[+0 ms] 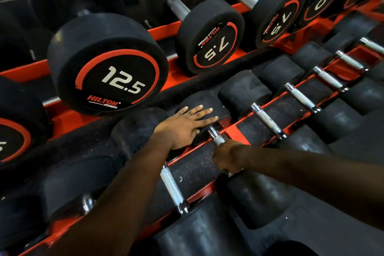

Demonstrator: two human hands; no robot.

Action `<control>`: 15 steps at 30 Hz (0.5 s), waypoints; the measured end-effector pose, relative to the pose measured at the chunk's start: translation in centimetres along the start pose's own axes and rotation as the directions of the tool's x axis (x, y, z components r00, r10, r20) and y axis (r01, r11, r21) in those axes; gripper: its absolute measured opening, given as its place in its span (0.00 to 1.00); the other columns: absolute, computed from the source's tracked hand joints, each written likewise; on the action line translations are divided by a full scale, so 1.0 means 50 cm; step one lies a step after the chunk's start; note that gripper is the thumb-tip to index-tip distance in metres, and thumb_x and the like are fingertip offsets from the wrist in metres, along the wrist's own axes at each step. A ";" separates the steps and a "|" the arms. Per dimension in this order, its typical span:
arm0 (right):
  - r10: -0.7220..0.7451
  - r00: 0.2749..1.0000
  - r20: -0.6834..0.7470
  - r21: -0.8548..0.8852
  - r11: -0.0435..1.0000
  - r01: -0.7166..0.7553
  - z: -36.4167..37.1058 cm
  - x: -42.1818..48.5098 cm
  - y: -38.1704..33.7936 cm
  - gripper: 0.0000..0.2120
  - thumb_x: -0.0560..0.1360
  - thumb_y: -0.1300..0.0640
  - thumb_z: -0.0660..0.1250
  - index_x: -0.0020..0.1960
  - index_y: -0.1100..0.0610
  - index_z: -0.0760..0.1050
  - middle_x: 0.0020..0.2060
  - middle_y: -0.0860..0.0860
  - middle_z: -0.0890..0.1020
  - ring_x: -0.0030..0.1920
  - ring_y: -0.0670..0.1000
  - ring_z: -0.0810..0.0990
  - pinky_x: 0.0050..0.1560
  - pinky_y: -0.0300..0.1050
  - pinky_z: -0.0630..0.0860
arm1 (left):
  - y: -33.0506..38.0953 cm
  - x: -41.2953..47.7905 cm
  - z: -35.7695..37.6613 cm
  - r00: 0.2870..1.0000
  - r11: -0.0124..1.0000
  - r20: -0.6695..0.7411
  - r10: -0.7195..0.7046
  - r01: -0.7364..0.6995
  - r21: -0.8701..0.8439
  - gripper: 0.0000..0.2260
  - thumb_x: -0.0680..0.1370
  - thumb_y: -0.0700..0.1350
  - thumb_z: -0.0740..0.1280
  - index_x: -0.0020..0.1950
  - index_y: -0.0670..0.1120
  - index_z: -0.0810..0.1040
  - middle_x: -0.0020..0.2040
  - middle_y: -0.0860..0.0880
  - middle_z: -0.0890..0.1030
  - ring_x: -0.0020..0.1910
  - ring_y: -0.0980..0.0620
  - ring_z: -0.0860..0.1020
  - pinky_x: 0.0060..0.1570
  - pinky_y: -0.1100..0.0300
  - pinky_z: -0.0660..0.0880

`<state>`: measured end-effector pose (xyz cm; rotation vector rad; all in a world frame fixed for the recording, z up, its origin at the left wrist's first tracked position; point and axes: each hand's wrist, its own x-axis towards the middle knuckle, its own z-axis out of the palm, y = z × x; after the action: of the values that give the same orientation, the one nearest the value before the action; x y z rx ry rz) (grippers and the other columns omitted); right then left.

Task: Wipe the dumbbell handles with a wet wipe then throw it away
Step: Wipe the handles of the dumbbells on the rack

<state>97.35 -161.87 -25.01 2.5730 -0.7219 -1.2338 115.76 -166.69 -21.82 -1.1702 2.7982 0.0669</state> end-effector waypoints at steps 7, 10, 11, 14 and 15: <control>0.006 0.991 0.137 0.502 0.862 -0.074 0.002 -0.061 0.103 0.11 0.75 0.51 0.70 0.54 0.55 0.84 0.44 0.50 0.85 0.47 0.51 0.83 0.45 0.38 0.77 | -0.001 -0.004 0.002 1.000 1.000 0.001 0.000 0.000 -0.019 0.32 0.85 0.46 0.56 0.80 0.67 0.41 0.81 0.62 0.38 0.80 0.59 0.35 0.80 0.49 0.41; 0.359 0.928 0.103 0.668 0.666 -0.332 0.066 -0.065 0.142 0.12 0.76 0.53 0.69 0.53 0.60 0.82 0.48 0.55 0.84 0.52 0.56 0.82 0.55 0.45 0.78 | 0.002 -0.003 -0.002 1.000 1.000 0.005 0.002 -0.002 -0.024 0.32 0.85 0.46 0.56 0.80 0.67 0.41 0.81 0.62 0.38 0.80 0.59 0.35 0.80 0.50 0.40; 0.403 0.903 0.148 0.714 0.588 -0.380 0.087 -0.054 0.133 0.15 0.77 0.54 0.68 0.59 0.63 0.79 0.55 0.58 0.83 0.58 0.59 0.80 0.57 0.45 0.76 | 0.003 -0.003 -0.003 1.000 1.000 0.001 0.001 -0.001 -0.024 0.32 0.85 0.46 0.56 0.80 0.67 0.41 0.81 0.62 0.39 0.80 0.59 0.36 0.80 0.50 0.40; 0.376 0.892 0.252 0.792 0.449 -0.413 0.103 -0.031 0.075 0.18 0.80 0.57 0.63 0.68 0.62 0.74 0.63 0.58 0.78 0.64 0.59 0.77 0.47 0.36 0.75 | 0.004 -0.004 0.000 1.000 1.000 -0.009 0.005 -0.005 -0.028 0.32 0.85 0.46 0.56 0.81 0.66 0.42 0.81 0.62 0.39 0.80 0.59 0.36 0.80 0.50 0.41; 0.351 0.896 0.273 0.854 0.341 -0.394 0.100 -0.027 0.064 0.17 0.80 0.58 0.62 0.68 0.62 0.73 0.64 0.58 0.78 0.64 0.59 0.76 0.41 0.34 0.75 | 0.004 -0.004 0.001 1.000 1.000 -0.010 0.006 -0.007 -0.030 0.32 0.85 0.46 0.56 0.81 0.66 0.42 0.81 0.62 0.40 0.80 0.59 0.37 0.80 0.50 0.41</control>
<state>91.68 -163.77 -26.08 2.7237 -2.4090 -0.8091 115.76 -166.40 -21.86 -1.1713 2.8194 0.1045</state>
